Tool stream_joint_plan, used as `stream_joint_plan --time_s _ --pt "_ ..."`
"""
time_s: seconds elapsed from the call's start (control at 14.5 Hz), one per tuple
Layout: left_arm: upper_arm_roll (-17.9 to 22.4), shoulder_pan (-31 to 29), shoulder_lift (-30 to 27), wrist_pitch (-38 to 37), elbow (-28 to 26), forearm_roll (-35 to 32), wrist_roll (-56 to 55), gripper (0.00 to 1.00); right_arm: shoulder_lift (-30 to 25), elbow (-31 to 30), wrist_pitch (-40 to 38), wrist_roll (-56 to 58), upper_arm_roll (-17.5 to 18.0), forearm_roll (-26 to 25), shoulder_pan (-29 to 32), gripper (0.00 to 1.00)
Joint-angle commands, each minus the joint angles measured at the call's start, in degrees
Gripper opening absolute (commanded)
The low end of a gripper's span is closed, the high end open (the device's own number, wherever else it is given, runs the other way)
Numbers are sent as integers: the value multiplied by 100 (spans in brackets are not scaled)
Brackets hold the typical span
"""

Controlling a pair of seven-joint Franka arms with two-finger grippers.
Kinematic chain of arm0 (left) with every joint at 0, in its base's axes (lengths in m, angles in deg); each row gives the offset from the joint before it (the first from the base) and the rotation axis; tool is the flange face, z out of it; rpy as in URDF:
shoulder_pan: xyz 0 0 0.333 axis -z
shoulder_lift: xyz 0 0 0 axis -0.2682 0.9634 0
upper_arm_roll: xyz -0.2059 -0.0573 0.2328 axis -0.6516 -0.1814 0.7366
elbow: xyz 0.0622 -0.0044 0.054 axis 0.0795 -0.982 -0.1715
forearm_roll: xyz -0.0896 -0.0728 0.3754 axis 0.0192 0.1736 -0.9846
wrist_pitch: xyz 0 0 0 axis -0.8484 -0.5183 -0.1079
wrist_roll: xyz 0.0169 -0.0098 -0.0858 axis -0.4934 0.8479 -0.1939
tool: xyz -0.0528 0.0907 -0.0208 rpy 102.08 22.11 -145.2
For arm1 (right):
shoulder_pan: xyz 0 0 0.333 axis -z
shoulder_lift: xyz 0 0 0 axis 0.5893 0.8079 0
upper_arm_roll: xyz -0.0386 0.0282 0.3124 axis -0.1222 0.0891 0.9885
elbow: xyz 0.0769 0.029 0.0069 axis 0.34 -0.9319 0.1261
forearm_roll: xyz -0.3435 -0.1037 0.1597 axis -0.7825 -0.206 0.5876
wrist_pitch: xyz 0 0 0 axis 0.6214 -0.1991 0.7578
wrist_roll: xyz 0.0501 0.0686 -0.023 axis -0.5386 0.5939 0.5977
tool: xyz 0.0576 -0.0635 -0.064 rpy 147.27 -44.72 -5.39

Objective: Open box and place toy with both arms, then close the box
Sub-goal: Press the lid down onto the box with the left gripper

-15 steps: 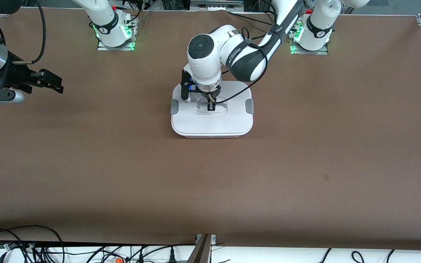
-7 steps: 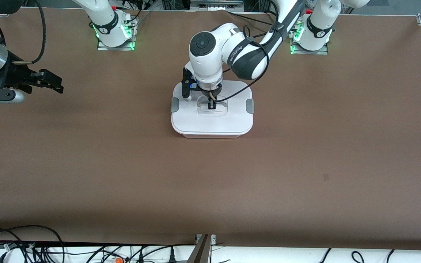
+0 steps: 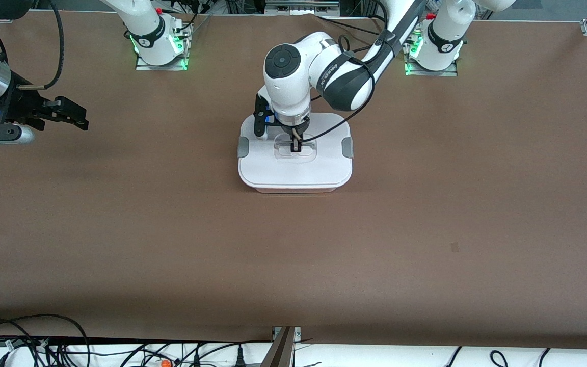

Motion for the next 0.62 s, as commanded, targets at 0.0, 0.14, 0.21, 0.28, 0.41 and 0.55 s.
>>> stream_joint_plan --time_s 0.0,0.14,0.21,0.28,0.41,0.55 --pt "39 -43 -241 -29 -79 0 -7 100 -3 53 -87 -49 41 -70 40 100" --pt "83 -60 -319 -46 28 377 -15 100 -3 53 -87 -41 33 -70 40 100" --pt "118 -191 -398 -46 19 492 -15 100 -3 53 -87 -32 41 -70 40 100" --pt "118 -340 -486 -46 19 545 -7 100 -3 53 -87 -32 41 -70 40 100" --pt "127 -700 -697 -46 -42 563 2 100 -3 53 -87 -41 41 -70 40 100" --pt "144 -1191 -890 -38 -51 572 -7 100 -3 53 -87 -49 33 -70 40 100"
